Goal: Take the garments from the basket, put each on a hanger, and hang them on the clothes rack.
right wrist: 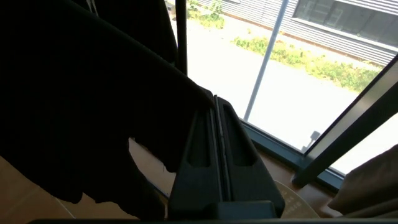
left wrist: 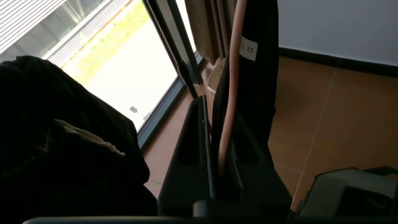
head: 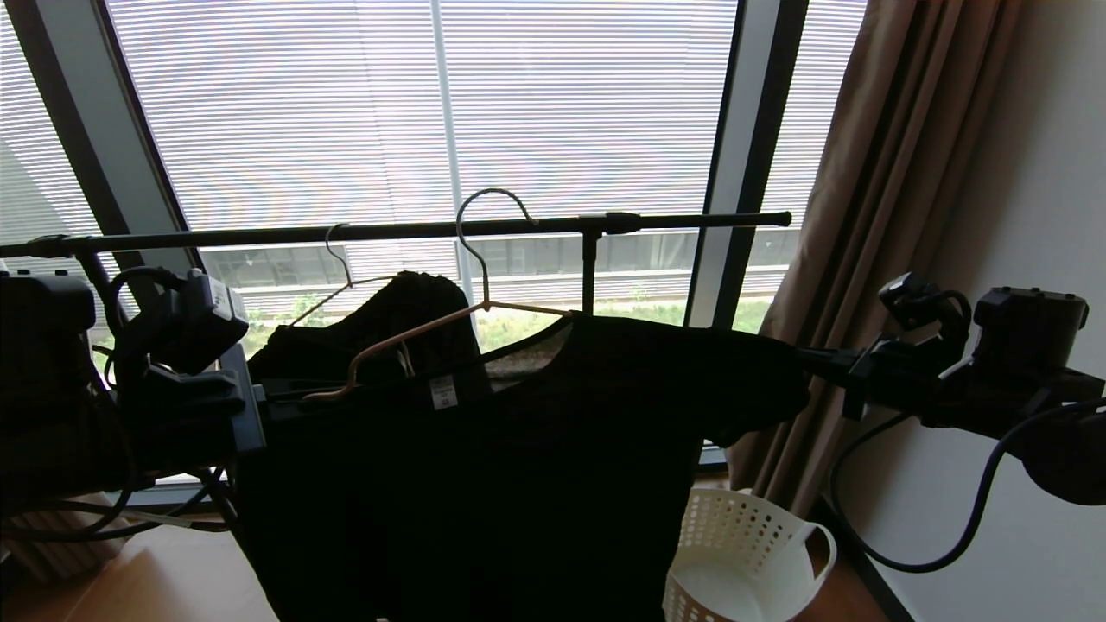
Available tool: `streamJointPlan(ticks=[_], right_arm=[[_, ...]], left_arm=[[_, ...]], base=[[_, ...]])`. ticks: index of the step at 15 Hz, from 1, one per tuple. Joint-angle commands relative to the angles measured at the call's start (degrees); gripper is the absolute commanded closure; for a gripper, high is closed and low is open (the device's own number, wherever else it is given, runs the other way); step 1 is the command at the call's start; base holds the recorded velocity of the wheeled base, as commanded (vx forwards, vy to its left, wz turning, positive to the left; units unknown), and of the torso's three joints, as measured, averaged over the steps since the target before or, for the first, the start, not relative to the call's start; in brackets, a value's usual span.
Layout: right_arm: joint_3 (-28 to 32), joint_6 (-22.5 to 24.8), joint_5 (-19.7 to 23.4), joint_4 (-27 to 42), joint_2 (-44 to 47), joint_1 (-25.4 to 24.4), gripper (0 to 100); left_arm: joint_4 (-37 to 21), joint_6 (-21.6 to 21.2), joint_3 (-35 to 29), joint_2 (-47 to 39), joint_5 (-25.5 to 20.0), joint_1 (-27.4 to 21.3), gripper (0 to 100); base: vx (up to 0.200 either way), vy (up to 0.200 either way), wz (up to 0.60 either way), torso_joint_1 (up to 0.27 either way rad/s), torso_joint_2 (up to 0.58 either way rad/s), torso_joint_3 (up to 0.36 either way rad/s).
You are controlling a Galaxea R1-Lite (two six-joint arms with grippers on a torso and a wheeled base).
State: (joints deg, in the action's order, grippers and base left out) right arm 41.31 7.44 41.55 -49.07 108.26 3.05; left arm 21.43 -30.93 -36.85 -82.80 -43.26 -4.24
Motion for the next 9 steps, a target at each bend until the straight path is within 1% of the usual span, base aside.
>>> streamJointPlan(ticks=[1,4,7,9], right_arm=[[0.2,0.0,0.0,0.0,0.1,0.0,100],[0.5,0.0,0.0,0.1,0.2,0.8,100],[1.0,0.0,-0.1,0.1,1.3,1.5,100],[0.8,0.1,-0.1,0.0,1.7,1.5,100]], left_arm=[[0.0,0.0,-0.2,-0.1,0.0,0.2,100],[0.0,0.0,-0.2,-0.1,-0.1,0.6,100],[0.0,0.2,-0.3,-0.1,-2.4,1.1,100],[0.0,0.2,-0.3,-0.1,-2.5,1.1,100]], base=[[0.0,0.0,0.0,0.0,0.0,0.0],[0.0,0.0,0.0,0.0,0.0,0.0],[0.0,0.0,0.0,0.0,0.0,0.0],[0.0,0.0,0.0,0.0,0.0,0.0]])
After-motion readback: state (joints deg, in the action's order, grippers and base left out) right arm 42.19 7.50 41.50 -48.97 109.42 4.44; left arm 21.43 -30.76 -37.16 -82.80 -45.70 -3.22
